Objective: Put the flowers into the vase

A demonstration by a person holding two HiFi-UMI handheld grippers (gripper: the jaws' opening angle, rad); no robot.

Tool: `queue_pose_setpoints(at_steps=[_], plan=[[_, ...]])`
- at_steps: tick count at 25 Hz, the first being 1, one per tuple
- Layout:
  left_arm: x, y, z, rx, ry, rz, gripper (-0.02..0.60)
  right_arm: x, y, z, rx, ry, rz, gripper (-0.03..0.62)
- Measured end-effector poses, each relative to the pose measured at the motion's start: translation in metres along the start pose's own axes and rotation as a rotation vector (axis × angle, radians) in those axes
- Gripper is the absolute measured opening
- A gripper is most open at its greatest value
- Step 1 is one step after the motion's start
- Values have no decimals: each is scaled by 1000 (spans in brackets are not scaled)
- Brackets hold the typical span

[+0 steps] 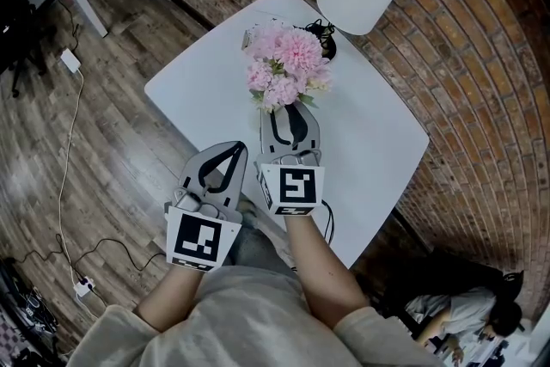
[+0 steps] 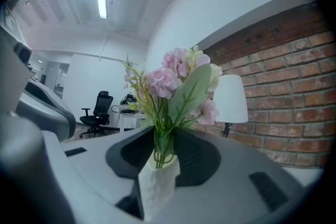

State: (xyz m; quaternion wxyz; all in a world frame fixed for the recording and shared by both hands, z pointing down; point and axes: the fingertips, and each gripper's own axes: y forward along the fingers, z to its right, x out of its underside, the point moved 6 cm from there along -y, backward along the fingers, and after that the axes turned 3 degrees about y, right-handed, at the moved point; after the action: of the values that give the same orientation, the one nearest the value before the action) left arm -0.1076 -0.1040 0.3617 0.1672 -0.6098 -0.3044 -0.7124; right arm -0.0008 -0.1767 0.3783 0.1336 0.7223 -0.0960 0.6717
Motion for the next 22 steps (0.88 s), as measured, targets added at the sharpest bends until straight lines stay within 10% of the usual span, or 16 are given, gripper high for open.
queue_pose_setpoints(at_steps=[22], plan=[[-3, 1, 6, 0, -2, 9, 3, 20, -6, 1, -4, -16, -102, 259]])
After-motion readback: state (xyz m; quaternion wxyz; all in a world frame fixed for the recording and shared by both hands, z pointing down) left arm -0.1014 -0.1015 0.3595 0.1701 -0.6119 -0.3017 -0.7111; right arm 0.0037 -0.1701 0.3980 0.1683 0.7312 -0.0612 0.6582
